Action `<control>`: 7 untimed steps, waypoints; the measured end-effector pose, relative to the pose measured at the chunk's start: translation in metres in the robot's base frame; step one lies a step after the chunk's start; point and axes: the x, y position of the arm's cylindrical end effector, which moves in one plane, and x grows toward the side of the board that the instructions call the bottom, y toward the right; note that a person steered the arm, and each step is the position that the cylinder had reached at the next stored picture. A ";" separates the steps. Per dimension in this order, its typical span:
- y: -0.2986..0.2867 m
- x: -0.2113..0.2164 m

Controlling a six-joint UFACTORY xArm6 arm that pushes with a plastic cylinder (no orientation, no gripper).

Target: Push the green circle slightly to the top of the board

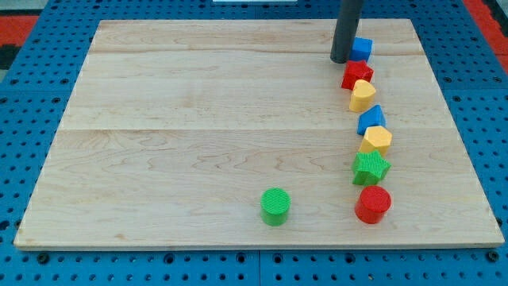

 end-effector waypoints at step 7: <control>-0.124 0.325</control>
